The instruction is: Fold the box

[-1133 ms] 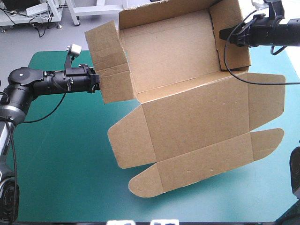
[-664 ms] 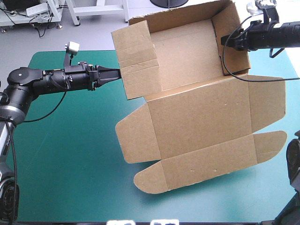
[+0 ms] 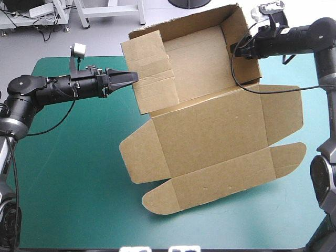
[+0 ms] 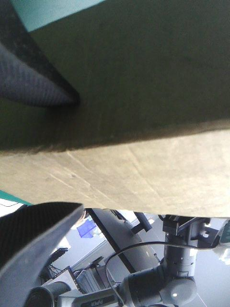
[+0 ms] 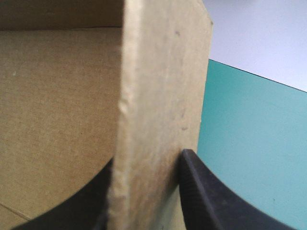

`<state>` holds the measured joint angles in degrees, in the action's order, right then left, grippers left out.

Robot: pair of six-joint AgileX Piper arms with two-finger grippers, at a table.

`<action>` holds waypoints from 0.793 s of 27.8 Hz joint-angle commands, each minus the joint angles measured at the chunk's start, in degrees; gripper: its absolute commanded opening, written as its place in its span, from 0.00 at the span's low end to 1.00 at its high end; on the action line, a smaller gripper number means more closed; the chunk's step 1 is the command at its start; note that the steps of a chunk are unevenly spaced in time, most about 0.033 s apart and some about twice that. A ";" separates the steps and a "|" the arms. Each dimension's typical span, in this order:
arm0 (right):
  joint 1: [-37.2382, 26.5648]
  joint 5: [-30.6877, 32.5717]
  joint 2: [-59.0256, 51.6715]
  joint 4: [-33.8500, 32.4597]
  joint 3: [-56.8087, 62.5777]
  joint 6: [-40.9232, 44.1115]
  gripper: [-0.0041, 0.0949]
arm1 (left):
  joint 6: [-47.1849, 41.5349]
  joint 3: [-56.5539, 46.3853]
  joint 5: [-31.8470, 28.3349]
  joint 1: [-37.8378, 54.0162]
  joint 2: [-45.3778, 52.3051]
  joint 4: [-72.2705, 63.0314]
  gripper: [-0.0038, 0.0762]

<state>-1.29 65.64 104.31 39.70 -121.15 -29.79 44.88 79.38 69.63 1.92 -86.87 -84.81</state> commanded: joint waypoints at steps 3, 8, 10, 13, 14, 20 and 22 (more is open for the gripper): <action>5.75 -6.13 -2.85 -1.70 -1.60 5.43 0.02 | -0.69 1.57 4.09 -0.26 2.53 -0.44 0.58; 10.89 -7.42 -2.85 -10.92 -1.60 11.90 0.02 | -3.37 2.06 -3.13 -0.26 2.53 4.88 0.58; 11.58 -7.70 -2.85 -11.87 -1.60 12.96 0.02 | -5.75 2.58 -6.61 -0.43 2.53 9.24 0.58; 11.68 -8.05 -2.85 -11.06 -1.60 14.31 0.02 | -9.74 3.53 -10.99 -2.83 2.53 18.15 0.58; 11.81 -8.05 -2.85 -10.91 -1.60 14.41 0.02 | -11.29 3.66 -12.84 -4.05 2.53 21.35 0.58; 12.63 -8.21 -2.85 -11.16 -1.60 16.23 0.02 | -19.17 3.66 -25.59 -12.60 2.33 32.37 0.58; 12.63 -8.35 -2.85 -11.16 -1.60 17.55 0.02 | -23.16 3.66 -28.40 -14.62 2.21 35.21 0.58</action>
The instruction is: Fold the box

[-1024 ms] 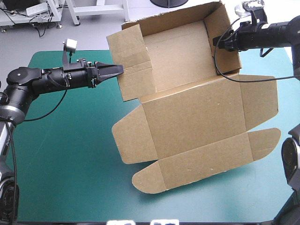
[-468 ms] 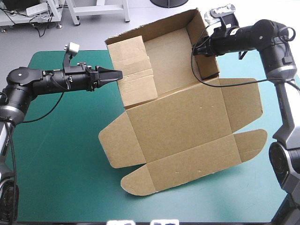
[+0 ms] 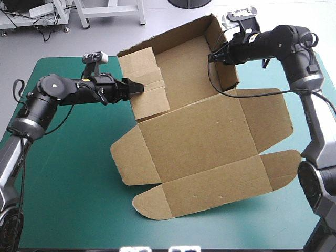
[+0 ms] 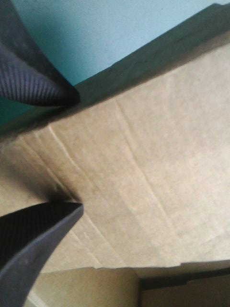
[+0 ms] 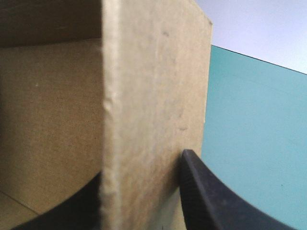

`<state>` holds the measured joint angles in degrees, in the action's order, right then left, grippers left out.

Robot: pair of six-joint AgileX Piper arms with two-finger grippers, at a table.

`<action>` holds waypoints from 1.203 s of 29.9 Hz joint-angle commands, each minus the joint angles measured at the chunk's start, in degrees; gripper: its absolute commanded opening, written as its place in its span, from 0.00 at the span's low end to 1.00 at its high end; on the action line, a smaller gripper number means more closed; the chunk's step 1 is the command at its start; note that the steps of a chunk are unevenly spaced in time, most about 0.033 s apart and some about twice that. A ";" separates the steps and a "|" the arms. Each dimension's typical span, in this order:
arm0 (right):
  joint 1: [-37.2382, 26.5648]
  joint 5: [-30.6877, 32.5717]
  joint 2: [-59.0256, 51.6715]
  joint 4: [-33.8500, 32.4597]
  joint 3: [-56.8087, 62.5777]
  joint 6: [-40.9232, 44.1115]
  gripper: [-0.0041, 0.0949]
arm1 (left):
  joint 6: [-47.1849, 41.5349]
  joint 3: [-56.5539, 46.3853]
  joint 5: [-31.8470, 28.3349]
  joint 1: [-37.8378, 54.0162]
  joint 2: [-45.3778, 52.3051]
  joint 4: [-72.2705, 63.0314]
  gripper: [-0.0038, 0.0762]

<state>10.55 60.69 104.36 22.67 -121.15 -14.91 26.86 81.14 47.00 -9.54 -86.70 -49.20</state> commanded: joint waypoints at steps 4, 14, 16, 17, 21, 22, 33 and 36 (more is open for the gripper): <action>0.78 -1.66 -2.89 5.85 -1.60 2.84 0.02 | -12.89 1.90 -8.28 -5.70 1.39 4.14 0.58; 0.80 4.62 -0.46 3.68 -1.60 2.45 0.02 | -22.74 1.90 -8.81 -8.32 -2.82 14.68 0.55; 1.37 5.11 0.38 3.37 -1.60 2.45 0.02 | -22.74 1.90 -8.81 -8.62 -3.67 14.83 0.55; 1.64 5.68 0.68 2.65 -1.60 2.45 0.02 | -22.74 1.90 -8.91 -8.61 -3.97 14.94 0.55; 4.69 7.98 3.07 -2.27 -1.60 3.47 0.03 | -22.74 1.90 -9.69 -8.61 -4.36 14.72 0.55; 5.49 8.08 3.65 -3.41 -1.60 3.90 0.02 | -22.74 1.90 -9.69 -8.61 -4.36 14.72 0.55; 13.54 7.28 6.80 -9.59 -1.60 6.94 0.03 | -28.00 1.90 -2.66 -8.61 -4.36 27.48 0.52; 13.92 7.07 6.80 -8.80 -1.60 7.98 0.02 | -30.62 1.90 0.38 -8.61 -4.36 32.37 0.52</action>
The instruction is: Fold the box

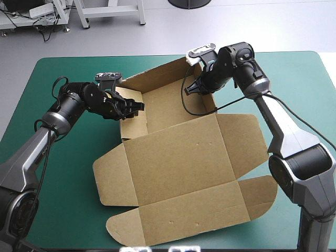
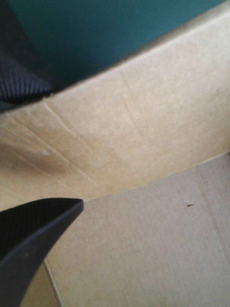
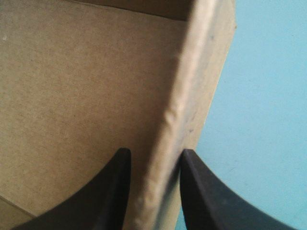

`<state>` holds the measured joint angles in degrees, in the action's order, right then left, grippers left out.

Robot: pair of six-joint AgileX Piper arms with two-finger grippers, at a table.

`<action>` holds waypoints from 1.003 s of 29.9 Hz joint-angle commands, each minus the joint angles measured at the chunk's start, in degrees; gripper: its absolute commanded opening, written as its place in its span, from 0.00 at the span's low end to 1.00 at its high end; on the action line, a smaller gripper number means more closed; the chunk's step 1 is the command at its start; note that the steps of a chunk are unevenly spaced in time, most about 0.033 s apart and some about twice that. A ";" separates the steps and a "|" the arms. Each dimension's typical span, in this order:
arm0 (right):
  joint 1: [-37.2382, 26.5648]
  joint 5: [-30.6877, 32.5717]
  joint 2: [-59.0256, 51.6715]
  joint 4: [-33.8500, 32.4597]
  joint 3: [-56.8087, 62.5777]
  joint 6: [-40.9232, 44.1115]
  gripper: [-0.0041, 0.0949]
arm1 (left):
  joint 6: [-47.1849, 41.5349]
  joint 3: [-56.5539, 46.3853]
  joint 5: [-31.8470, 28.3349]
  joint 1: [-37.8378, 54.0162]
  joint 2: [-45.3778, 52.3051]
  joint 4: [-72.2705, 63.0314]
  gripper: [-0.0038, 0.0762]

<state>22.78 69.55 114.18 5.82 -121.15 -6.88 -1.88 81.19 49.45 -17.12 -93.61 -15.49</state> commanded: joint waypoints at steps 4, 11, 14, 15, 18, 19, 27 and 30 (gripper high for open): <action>1.69 -2.63 -3.03 12.77 -1.70 0.23 0.02 | -6.24 1.85 2.59 -1.03 2.55 7.06 0.52; 1.69 -3.61 -3.03 13.75 -1.70 0.38 0.02 | -8.94 1.85 2.95 -1.03 2.55 8.25 0.49; 1.69 -3.60 -3.03 11.90 -1.70 1.72 0.02 | -10.88 1.85 2.86 -1.03 2.55 8.12 0.38; 1.44 -3.84 -3.03 12.08 -1.70 1.96 0.02 | -11.67 1.85 2.68 -1.03 2.52 8.12 0.35; 0.41 -4.74 -3.03 14.49 -1.70 1.96 0.02 | -11.87 1.85 2.17 -1.03 2.29 7.20 0.32; 0.02 -4.87 -3.03 15.31 -1.70 1.72 0.02 | -11.87 1.85 1.80 -1.03 2.18 6.92 0.32; -5.64 -4.32 -3.14 26.31 -1.70 -2.46 0.02 | -11.87 1.85 -3.65 -1.03 1.54 1.62 0.32; -7.73 -4.45 -3.52 31.45 -1.70 -4.46 0.02 | -11.76 1.85 -4.55 -1.03 0.21 -0.42 0.32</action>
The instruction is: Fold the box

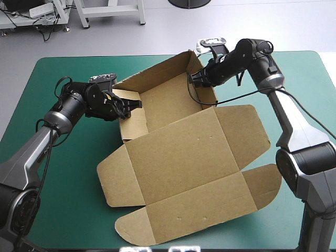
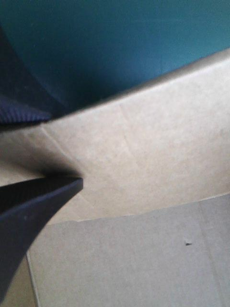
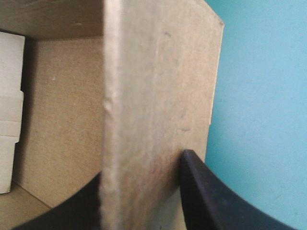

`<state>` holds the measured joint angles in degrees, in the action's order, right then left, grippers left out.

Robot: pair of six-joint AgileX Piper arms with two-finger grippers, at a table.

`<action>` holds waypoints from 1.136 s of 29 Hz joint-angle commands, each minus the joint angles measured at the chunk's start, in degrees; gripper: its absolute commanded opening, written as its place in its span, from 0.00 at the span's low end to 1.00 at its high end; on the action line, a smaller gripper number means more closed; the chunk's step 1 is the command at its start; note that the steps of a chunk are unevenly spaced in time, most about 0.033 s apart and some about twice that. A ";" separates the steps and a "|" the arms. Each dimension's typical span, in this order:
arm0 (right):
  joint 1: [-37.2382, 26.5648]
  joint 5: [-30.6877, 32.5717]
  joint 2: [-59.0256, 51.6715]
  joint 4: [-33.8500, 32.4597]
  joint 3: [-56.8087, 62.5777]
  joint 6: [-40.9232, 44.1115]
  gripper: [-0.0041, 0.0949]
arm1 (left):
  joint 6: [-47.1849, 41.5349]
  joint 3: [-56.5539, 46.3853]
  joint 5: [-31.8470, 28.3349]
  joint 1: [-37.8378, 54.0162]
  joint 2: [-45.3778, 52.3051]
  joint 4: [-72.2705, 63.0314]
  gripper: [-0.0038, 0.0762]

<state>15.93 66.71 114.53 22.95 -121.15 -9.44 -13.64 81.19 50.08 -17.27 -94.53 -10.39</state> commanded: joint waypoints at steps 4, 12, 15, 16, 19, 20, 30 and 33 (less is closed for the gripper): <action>-3.51 -1.05 -4.14 17.73 -1.70 -3.42 0.02 | 3.10 1.85 -6.68 -0.88 -0.84 -10.26 0.32; -4.27 0.09 -4.14 16.92 -1.70 -4.56 0.02 | 11.92 1.85 -9.71 -0.88 -2.14 -20.45 0.23; -4.27 0.09 -4.14 16.92 -1.70 -4.56 0.02 | 12.07 1.85 -9.97 -0.88 -2.27 -20.45 0.06; -4.27 0.21 -4.14 16.92 -1.70 -4.56 0.02 | 12.97 1.85 -10.08 -0.88 -2.27 -20.45 0.04; -4.27 1.88 -4.14 14.93 -1.70 -5.09 0.02 | 15.43 1.85 -9.60 -0.88 -2.27 -20.45 0.04; -4.27 2.67 -4.03 13.71 -1.70 -5.09 0.02 | 16.33 1.85 -9.28 -0.88 -2.27 -20.27 0.04; -1.08 5.18 -3.80 -0.63 -1.48 -2.62 0.02 | 16.69 2.93 -3.88 -0.88 -2.27 -14.32 0.04; 2.05 5.18 -3.36 -5.26 0.57 -1.31 0.02 | 16.94 5.90 -0.45 -0.88 -2.27 -13.29 0.04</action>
<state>15.22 70.52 114.53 14.46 -120.55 -11.03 1.41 83.06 50.08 -17.10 -99.69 -20.59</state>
